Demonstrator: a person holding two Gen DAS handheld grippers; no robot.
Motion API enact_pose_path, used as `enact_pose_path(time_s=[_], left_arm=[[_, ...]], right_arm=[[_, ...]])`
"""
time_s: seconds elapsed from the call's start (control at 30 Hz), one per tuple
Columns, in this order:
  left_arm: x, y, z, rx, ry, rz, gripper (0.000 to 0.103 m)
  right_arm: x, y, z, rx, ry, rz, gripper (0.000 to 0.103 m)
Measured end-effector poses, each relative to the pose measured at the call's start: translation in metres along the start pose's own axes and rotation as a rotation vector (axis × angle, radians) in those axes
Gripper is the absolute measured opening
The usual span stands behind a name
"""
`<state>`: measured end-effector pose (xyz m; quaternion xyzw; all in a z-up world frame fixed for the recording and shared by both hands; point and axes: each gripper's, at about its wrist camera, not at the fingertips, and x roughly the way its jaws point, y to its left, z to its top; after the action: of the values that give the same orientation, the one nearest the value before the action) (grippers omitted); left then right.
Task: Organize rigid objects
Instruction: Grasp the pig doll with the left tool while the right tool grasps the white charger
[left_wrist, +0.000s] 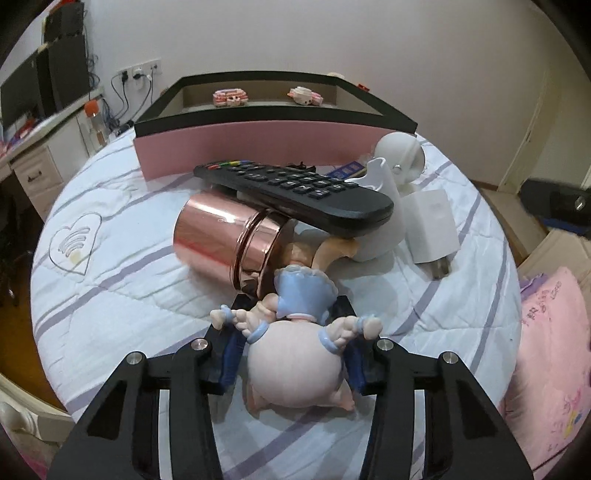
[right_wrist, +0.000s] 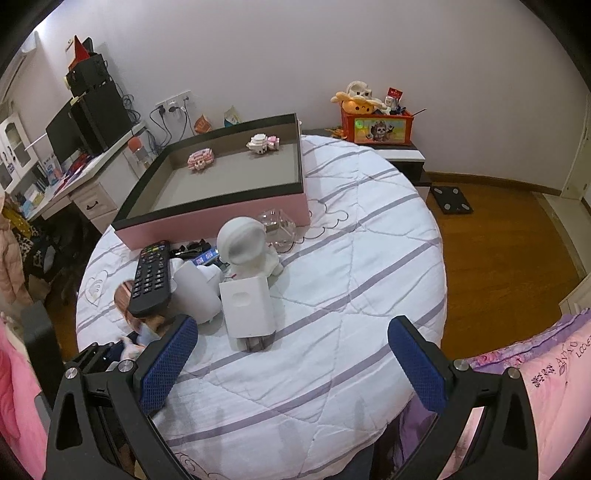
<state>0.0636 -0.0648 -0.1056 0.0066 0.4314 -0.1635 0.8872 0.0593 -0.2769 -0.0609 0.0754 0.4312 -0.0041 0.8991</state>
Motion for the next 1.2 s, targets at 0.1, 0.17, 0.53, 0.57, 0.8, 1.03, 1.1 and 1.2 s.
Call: enact_pose_path(time_s=[0.1,0.17,0.53,0.57,0.8,1.03,1.1,1.2], left_arm=[[-0.004,0.003,-0.002,-0.011,0.005,-0.015,0.046],[-0.007,0.004,-0.003,-0.014,0.006,-0.021,0.046],[-0.028,0.014,-0.007,-0.050,0.021,-0.056,0.046],[-0.029,0.015,-0.006,-0.052,0.019,-0.056,0.046],[-0.041,0.024,0.002,-0.074,-0.010,-0.047,0.046],[-0.045,0.030,0.008,-0.089,-0.018,-0.042,0.046],[-0.045,0.030,0.009,-0.090,-0.019,-0.042,0.046],[-0.046,0.031,0.010,-0.093,-0.021,-0.038,0.046]], right_arm=[[0.009,0.001,-0.003,-0.007,0.021,-0.004,0.103],[0.013,0.001,-0.004,-0.007,0.030,-0.004,0.103],[0.042,0.014,-0.010,-0.063,0.070,-0.017,0.103],[0.045,0.016,-0.010,-0.072,0.071,-0.019,0.103],[0.064,0.027,-0.007,-0.104,0.084,-0.031,0.098],[0.085,0.028,-0.005,-0.114,0.117,-0.051,0.074],[0.086,0.029,-0.005,-0.116,0.107,-0.045,0.069],[0.081,0.028,-0.003,-0.112,0.098,-0.026,0.044]])
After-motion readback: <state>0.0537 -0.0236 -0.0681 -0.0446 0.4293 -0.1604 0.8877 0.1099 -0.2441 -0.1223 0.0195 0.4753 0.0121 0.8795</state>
